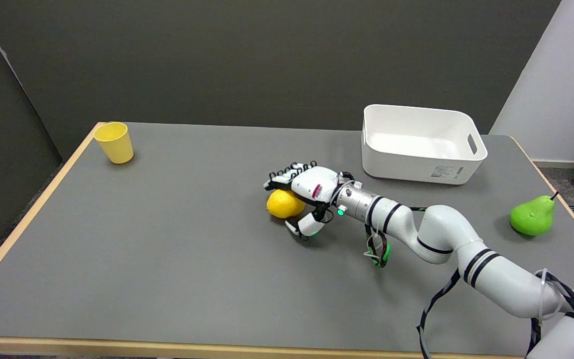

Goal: Pick up the lemon.

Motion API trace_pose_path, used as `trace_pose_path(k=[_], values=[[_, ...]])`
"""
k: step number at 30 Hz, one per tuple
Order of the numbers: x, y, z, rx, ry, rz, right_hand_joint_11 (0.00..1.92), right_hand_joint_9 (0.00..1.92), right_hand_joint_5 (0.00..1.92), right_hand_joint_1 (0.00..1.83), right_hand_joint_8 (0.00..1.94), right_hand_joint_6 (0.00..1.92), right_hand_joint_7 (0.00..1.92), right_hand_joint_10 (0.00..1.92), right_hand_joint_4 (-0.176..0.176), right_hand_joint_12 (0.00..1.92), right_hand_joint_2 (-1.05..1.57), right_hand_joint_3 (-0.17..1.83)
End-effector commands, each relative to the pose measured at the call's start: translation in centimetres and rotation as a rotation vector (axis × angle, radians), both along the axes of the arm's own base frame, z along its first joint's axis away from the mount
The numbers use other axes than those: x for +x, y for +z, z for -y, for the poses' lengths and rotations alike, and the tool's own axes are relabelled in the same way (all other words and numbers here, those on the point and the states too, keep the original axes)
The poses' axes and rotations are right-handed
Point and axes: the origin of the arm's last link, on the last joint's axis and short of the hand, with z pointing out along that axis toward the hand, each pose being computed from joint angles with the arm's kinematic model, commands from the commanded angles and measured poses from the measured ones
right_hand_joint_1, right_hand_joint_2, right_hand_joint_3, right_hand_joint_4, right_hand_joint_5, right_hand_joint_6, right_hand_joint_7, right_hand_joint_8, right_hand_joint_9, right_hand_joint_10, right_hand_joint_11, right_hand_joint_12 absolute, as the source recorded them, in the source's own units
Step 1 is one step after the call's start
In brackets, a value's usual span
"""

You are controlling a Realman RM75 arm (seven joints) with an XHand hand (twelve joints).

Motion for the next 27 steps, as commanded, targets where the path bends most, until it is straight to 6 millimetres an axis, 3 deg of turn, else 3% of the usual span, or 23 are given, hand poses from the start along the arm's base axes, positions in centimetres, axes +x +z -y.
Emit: trace_pose_path(k=[1,2,3,4,9,10,15,18,22,27], values=[[0.1,0.6,-0.1,0.014,0.008,-0.005,0.55,0.64,0.42,1.22,1.29,1.07,0.71,1.22,0.002,1.69,1.04,0.43],[0.1,0.6,-0.1,0.014,0.009,-0.004,0.58,0.67,0.45,1.28,1.42,1.17,0.75,1.23,-0.025,1.73,1.13,0.24],[0.1,0.6,-0.1,0.014,0.009,-0.003,0.60,0.73,0.49,1.21,1.40,1.41,0.79,1.24,-0.091,1.80,1.20,0.15],[0.2,0.6,-0.1,0.014,0.010,0.000,0.61,0.77,0.52,1.17,1.40,1.56,0.82,1.26,-0.135,1.86,1.24,0.09],[2.0,1.0,0.2,0.010,0.058,0.041,0.65,0.81,0.59,1.18,1.46,1.49,0.78,1.41,-0.165,1.92,1.17,0.21],[3.0,1.3,0.4,0.001,0.083,0.058,0.66,0.82,0.64,1.18,1.51,1.49,0.71,1.50,-0.175,1.92,1.16,0.26],[10.2,4.7,0.9,-0.084,0.274,0.118,0.71,0.85,0.65,1.18,1.51,1.48,0.71,1.55,-0.176,1.92,1.15,0.28],[14.8,8.3,0.7,-0.197,0.396,0.134,0.72,0.86,0.65,1.18,1.52,1.49,0.71,1.59,-0.176,1.92,1.14,0.30],[19.4,15.8,0.3,-0.474,0.499,0.129,0.72,0.87,0.65,1.18,1.53,1.50,0.70,1.61,-0.176,1.92,1.14,0.30],[20.5,24.5,-0.8,-0.776,0.465,0.123,0.69,0.86,0.64,1.17,1.54,1.51,0.69,1.62,-0.176,1.92,1.14,0.31]])
